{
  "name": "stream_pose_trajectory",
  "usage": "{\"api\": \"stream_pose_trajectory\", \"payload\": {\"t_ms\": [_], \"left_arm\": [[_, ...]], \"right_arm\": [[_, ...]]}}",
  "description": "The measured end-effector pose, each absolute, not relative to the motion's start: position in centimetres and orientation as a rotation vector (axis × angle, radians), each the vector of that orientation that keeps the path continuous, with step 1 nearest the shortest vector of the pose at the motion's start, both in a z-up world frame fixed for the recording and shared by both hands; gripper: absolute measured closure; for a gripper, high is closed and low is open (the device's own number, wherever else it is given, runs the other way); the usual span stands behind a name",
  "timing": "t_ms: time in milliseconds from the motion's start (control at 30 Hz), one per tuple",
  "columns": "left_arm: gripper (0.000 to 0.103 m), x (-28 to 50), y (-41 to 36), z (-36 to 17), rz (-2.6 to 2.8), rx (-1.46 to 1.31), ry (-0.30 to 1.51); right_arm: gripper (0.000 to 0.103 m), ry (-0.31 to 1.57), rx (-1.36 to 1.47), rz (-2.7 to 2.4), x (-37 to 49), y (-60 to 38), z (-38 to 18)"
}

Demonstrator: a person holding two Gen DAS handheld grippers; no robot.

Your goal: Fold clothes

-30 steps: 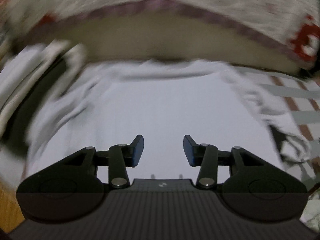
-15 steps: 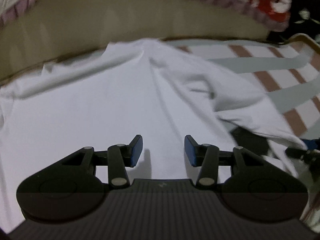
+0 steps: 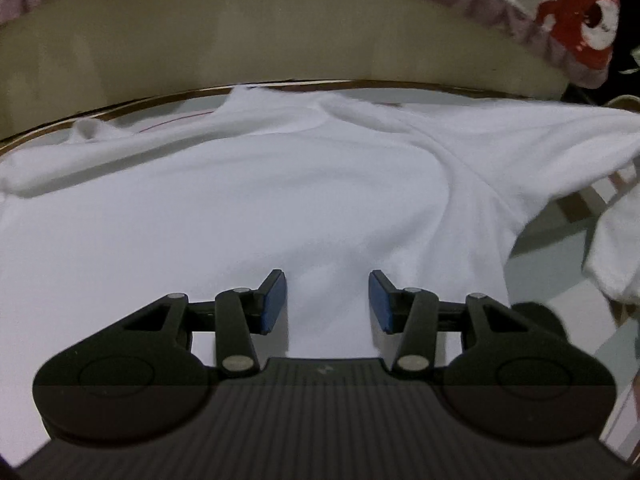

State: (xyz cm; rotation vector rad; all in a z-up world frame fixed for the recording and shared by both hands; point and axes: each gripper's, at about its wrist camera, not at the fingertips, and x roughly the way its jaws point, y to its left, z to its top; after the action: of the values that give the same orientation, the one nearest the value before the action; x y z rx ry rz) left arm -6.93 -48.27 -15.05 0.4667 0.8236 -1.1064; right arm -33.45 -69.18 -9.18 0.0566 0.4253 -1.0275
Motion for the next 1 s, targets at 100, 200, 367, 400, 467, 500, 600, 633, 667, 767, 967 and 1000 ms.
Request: {"api": "stream_pose_trajectory", "payload": {"t_ms": [100,200,367,400,467,500,600,633,667,767,967,1000], "left_arm": [[0.057,-7.3,-49.3,-14.9,-1.152,0.455,0.816],[0.056,-8.6,-50.3,-14.2,-1.235,0.453,0.799],[0.05,-10.7,-51.7,-13.6,-1.31,0.519,0.756],[0.049,-11.2,-51.8,-13.5,-1.329,0.53,0.756],[0.049,-12.2,-52.0,-13.6,-1.344,0.557,0.734],[0.048,-12.7,-52.2,-13.8,-1.348,0.579,0.716],[0.043,-14.4,-53.6,-14.9,-1.341,0.691,0.638],[0.043,-15.0,-54.1,-15.3,-1.337,0.729,0.611],[0.044,-15.4,-54.7,-15.6,-1.326,0.755,0.595],[0.085,-15.5,-56.2,-15.9,-1.259,0.796,0.573],[0.095,-13.1,-56.2,-14.3,-1.179,0.682,0.604],[0.095,-12.7,-55.9,-14.0,-1.164,0.662,0.602]], "right_arm": [[0.097,0.478,0.021,-1.02,-33.5,-70.8,-9.6],[0.097,0.555,0.085,-0.98,-33.7,-73.5,-11.2],[0.087,0.63,0.238,-1.019,-35.3,-74.8,-13.5],[0.083,0.641,0.256,-1.043,-35.8,-74.6,-13.9],[0.078,0.645,0.307,-1.086,-37.2,-74.4,-14.7],[0.075,0.642,0.336,-1.107,-38.0,-74.3,-15.1],[0.069,0.636,0.413,-1.163,-40.3,-74.1,-16.3],[0.066,0.641,0.419,-1.162,-40.8,-74.0,-16.7],[0.065,0.644,0.43,-1.151,-41.2,-73.9,-17.0],[0.059,0.64,0.471,-1.097,-41.7,-73.7,-18.2],[0.051,0.596,0.385,-1.016,-39.8,-73.8,-20.1],[0.054,0.592,0.365,-1.009,-39.3,-73.9,-20.2]]}}
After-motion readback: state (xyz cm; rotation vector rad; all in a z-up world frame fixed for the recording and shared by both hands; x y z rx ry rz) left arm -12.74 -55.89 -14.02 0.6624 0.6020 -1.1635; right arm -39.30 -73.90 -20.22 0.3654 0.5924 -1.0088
